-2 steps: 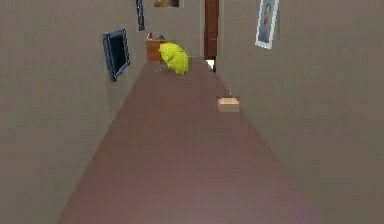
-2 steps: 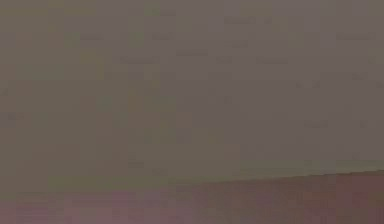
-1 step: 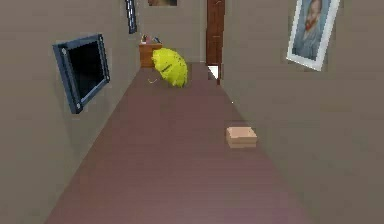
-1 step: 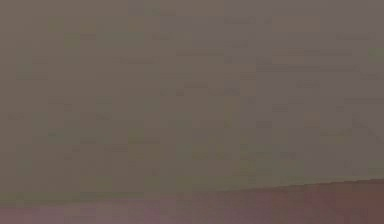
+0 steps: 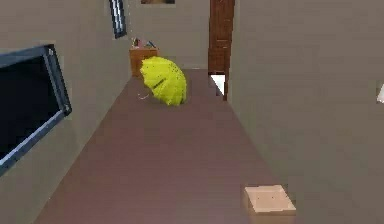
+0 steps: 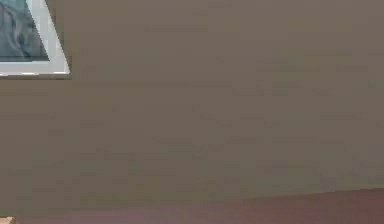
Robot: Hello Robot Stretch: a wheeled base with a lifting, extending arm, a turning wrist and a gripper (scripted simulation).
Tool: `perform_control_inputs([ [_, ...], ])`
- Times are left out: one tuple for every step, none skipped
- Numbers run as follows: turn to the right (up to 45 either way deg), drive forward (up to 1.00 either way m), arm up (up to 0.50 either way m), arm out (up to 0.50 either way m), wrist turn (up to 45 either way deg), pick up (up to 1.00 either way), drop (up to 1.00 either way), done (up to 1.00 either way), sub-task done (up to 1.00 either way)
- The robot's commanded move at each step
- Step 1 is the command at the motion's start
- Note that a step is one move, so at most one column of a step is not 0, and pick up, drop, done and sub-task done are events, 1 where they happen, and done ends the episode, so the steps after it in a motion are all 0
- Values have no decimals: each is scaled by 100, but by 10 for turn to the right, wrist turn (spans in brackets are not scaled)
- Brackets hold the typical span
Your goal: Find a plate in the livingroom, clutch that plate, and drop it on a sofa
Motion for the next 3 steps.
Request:
perform_control_inputs([
  [0,100,0,0,0,0,0,0,0],
  [-30,0,0,0,0,0,0,0,0],
  [0,45,0,0,0,0,0,0,0],
])
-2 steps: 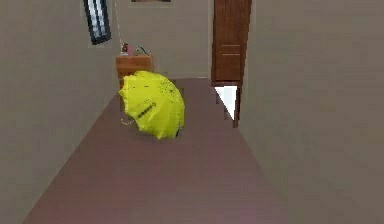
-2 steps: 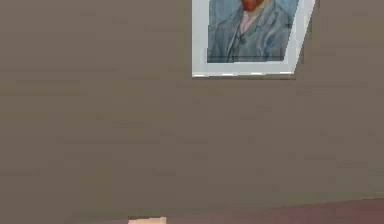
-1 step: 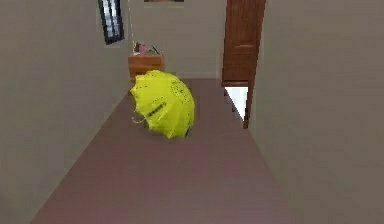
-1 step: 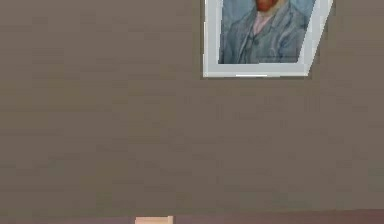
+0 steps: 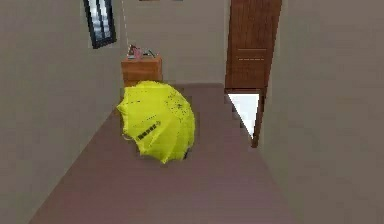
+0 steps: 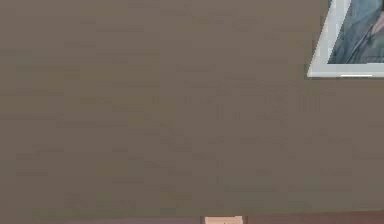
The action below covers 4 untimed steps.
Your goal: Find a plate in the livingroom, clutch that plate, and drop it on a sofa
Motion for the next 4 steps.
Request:
perform_control_inputs([
  [90,0,0,0,0,0,0,0,0],
  [0,100,0,0,0,0,0,0,0],
  [30,0,0,0,0,0,0,0,0],
  [0,100,0,0,0,0,0,0,0],
])
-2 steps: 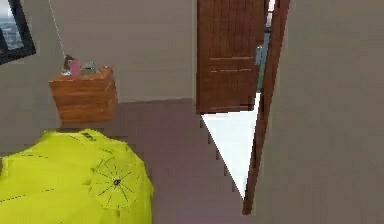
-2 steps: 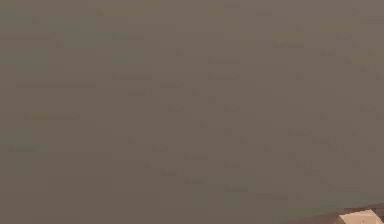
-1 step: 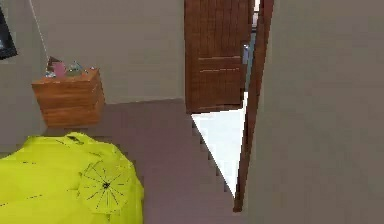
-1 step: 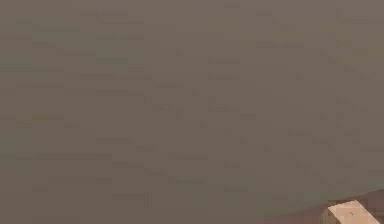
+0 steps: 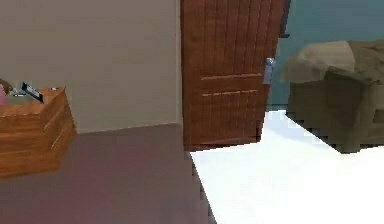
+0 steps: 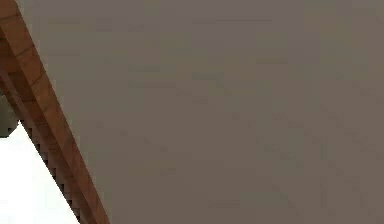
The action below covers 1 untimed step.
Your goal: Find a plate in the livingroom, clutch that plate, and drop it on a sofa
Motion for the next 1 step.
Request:
perform_control_inputs([
  [30,0,0,0,0,0,0,0,0],
])
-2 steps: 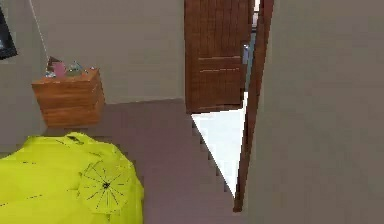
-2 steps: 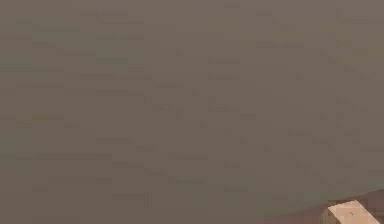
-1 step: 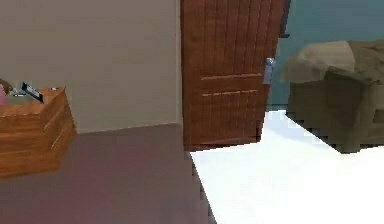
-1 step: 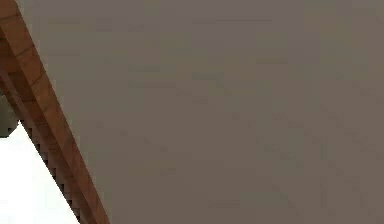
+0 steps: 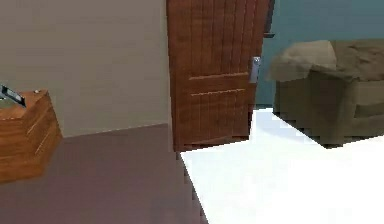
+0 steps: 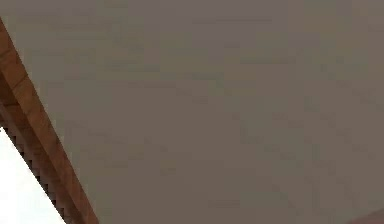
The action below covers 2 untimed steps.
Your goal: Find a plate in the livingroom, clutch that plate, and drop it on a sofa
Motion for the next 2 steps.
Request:
perform_control_inputs([
  [0,30,0,0,0,0,0,0,0],
  [450,0,0,0,0,0,0,0,0],
])
